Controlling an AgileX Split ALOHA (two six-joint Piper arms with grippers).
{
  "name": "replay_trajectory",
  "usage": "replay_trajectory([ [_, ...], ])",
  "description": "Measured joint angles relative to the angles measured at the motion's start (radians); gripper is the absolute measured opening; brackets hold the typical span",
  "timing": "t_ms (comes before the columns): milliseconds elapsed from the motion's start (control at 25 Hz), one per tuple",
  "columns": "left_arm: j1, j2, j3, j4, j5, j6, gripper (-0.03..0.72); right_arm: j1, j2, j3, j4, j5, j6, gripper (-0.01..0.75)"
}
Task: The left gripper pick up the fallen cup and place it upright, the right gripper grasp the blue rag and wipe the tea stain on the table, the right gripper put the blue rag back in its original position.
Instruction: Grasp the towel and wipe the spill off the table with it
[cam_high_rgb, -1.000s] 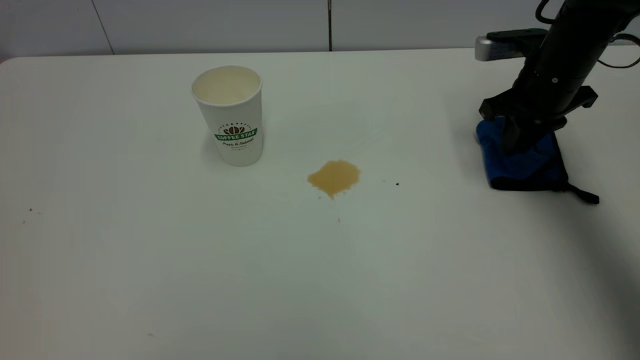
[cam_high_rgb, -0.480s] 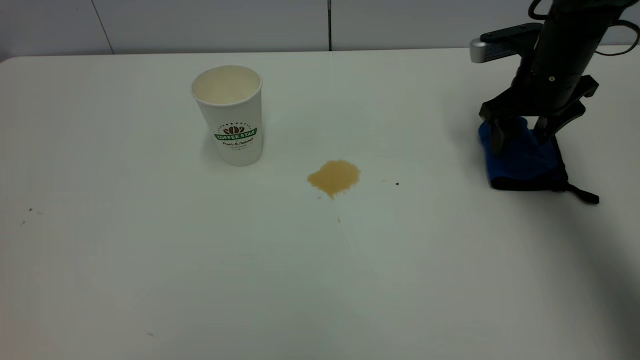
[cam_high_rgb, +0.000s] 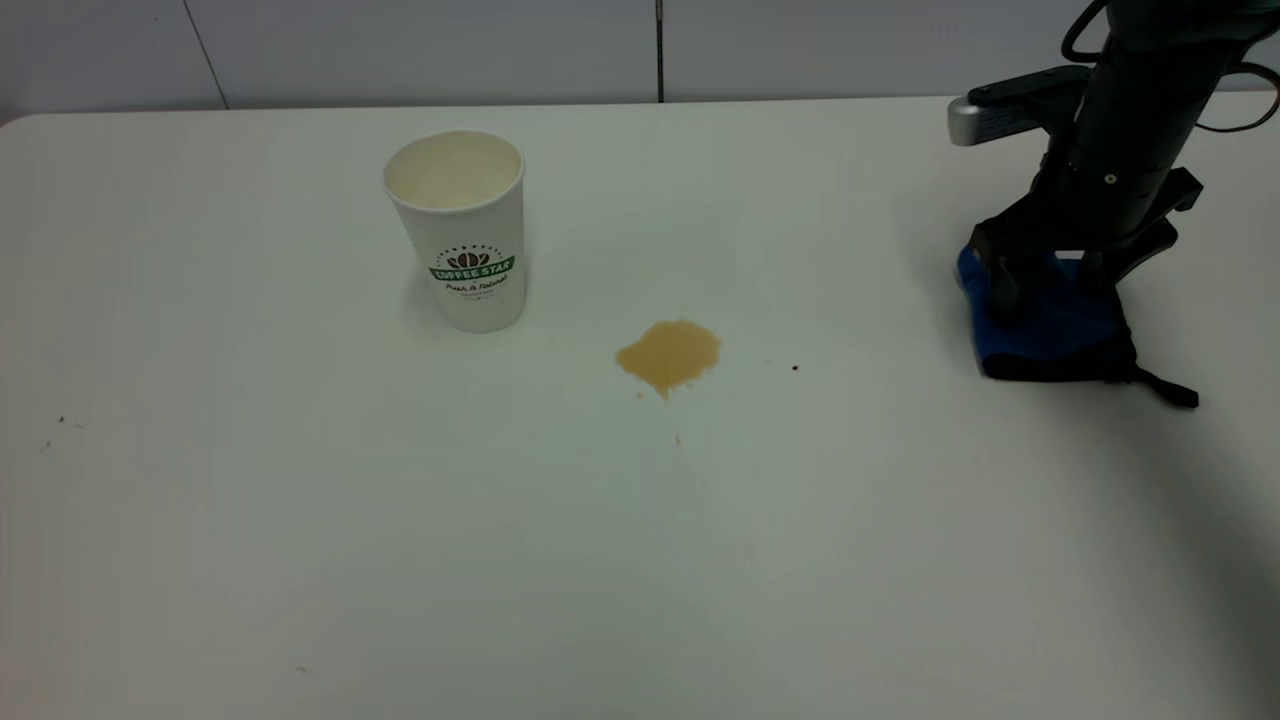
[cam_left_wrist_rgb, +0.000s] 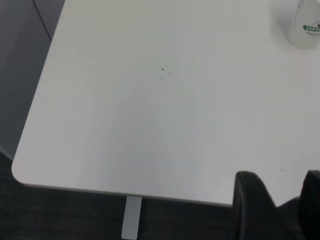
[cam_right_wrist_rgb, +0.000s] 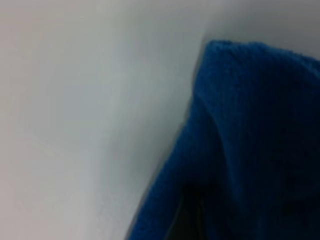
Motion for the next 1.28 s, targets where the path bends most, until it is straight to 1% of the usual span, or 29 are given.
replay_trajectory([
  [320, 0.000, 0.000, 0.000, 0.000, 0.000, 0.000, 0.265, -0.015, 0.019, 0.000, 0.016, -0.002, 0.001, 0.722],
  [400, 0.000, 0.000, 0.000, 0.000, 0.000, 0.000, 0.265, -0.015, 0.020, 0.000, 0.028, -0.002, 0.003, 0.709],
  [480, 0.000, 0.000, 0.000, 0.000, 0.000, 0.000, 0.265, -0.017, 0.020, 0.000, 0.038, -0.002, 0.004, 0.676],
  [560, 0.000, 0.000, 0.000, 0.000, 0.000, 0.000, 0.265, -0.017, 0.021, 0.000, 0.053, -0.001, 0.004, 0.622],
  [680, 0.000, 0.000, 0.000, 0.000, 0.000, 0.000, 0.265, -0.017, 0.021, 0.000, 0.076, -0.001, 0.006, 0.497],
  [800, 0.000, 0.000, 0.000, 0.000, 0.000, 0.000, 0.265, -0.017, 0.021, 0.000, 0.112, -0.002, 0.008, 0.332],
  [880, 0.000, 0.000, 0.000, 0.000, 0.000, 0.000, 0.265, -0.017, 0.021, 0.000, 0.142, -0.002, 0.008, 0.191],
  [920, 0.000, 0.000, 0.000, 0.000, 0.000, 0.000, 0.265, -0.017, 0.021, 0.000, 0.154, -0.002, 0.008, 0.132],
  [960, 0.000, 0.000, 0.000, 0.000, 0.000, 0.000, 0.265, -0.017, 0.022, 0.000, 0.166, -0.002, 0.008, 0.085],
  [1040, 0.000, 0.000, 0.000, 0.000, 0.000, 0.000, 0.265, -0.017, 0.022, 0.000, 0.179, -0.002, -0.001, 0.064],
  [1280, 0.000, 0.000, 0.000, 0.000, 0.000, 0.000, 0.265, -0.014, -0.019, 0.000, 0.238, 0.005, -0.068, 0.064],
])
